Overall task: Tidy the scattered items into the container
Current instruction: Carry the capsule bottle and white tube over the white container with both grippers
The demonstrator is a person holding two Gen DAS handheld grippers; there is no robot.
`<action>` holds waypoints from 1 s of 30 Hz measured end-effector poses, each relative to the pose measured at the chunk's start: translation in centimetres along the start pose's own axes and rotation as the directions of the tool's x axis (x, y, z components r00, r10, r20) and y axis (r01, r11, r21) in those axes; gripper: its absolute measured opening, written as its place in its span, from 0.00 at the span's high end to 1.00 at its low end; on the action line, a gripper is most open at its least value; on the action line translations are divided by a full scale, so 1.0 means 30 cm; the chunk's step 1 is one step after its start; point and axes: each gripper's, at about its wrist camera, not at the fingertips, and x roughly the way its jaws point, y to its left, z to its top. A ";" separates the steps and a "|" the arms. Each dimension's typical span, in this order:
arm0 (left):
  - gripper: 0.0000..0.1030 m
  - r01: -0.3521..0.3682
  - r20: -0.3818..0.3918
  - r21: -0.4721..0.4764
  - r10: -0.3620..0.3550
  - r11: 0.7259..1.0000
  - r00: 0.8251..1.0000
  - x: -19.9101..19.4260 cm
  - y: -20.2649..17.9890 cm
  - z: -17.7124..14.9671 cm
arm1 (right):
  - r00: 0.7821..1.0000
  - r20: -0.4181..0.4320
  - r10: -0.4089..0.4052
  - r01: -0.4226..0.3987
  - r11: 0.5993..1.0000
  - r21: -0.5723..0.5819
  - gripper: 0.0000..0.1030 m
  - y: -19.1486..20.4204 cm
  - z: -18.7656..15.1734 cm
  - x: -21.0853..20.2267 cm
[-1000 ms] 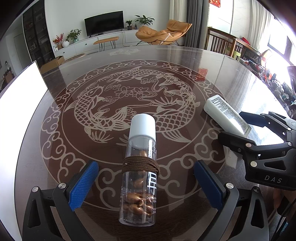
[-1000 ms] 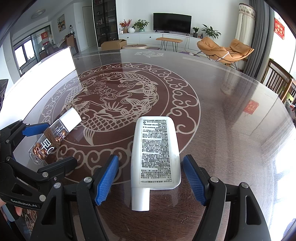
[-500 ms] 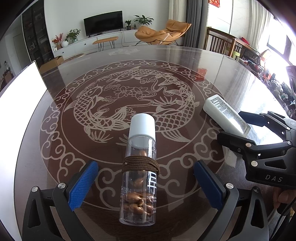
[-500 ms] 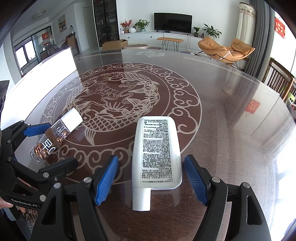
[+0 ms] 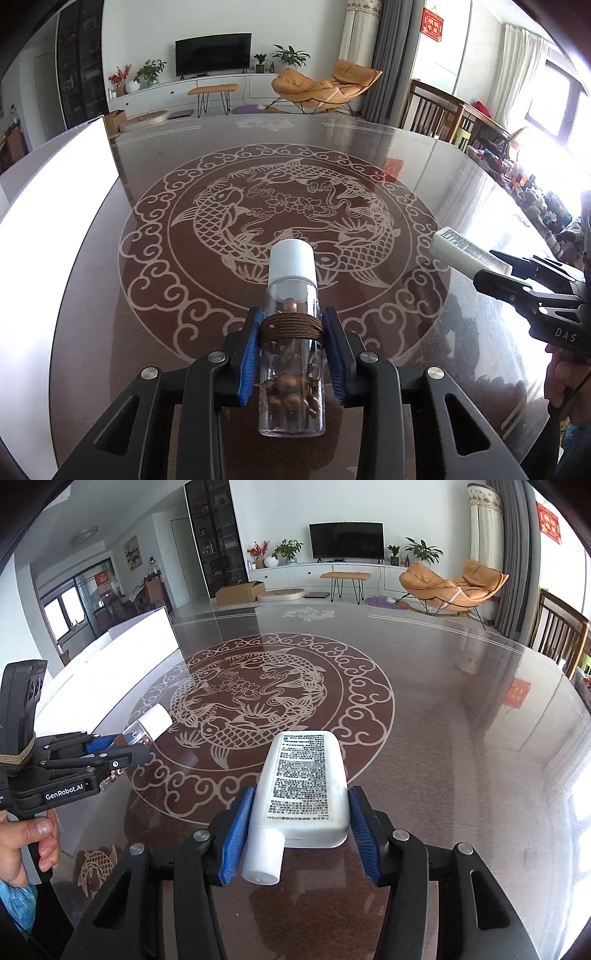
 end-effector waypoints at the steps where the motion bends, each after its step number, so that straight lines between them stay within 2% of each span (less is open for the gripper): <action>1: 0.68 -0.002 -0.001 -0.005 0.002 1.000 1.000 -0.005 0.002 -0.007 | 1.000 0.006 0.005 -0.005 1.000 0.014 0.50 0.001 -0.008 -0.007; 5: 0.68 0.017 -0.013 -0.026 -0.017 1.000 1.000 -0.027 0.001 -0.031 | 0.999 -0.017 0.045 -0.044 0.998 0.054 0.50 0.017 -0.026 -0.003; 8: 0.68 0.025 0.021 -0.041 -0.024 0.999 0.999 -0.088 0.013 -0.010 | 0.998 0.005 0.068 -0.069 0.996 0.062 0.50 0.041 -0.008 -0.039; 15: 0.68 0.014 0.077 -0.108 -0.005 0.994 0.997 -0.222 0.133 0.054 | 0.988 0.044 0.150 -0.152 0.987 0.042 0.50 0.164 0.118 -0.066; 18: 0.68 0.017 0.099 -0.157 -0.002 0.987 0.995 -0.304 0.223 0.069 | 0.975 0.059 0.214 -0.217 0.976 0.031 0.50 0.256 0.196 -0.063; 21: 0.68 -0.030 0.121 -0.189 0.054 0.982 0.991 -0.403 0.358 0.099 | 0.953 0.077 0.293 -0.293 0.956 -0.017 0.50 0.396 0.311 -0.053; 24: 0.68 -0.142 0.124 -0.215 0.171 0.966 0.977 -0.488 0.539 0.132 | 0.922 0.094 0.375 -0.368 0.926 -0.082 0.50 0.583 0.434 -0.037; 26: 0.68 -0.199 0.101 -0.253 0.231 0.947 0.968 -0.517 0.675 0.143 | 0.902 0.093 0.422 -0.409 0.903 -0.133 0.50 0.729 0.512 -0.002; 30: 0.68 -0.293 0.036 -0.326 0.321 0.899 0.946 -0.509 0.897 0.126 | 0.883 0.046 0.467 -0.449 0.869 -0.210 0.50 1.021 0.634 0.140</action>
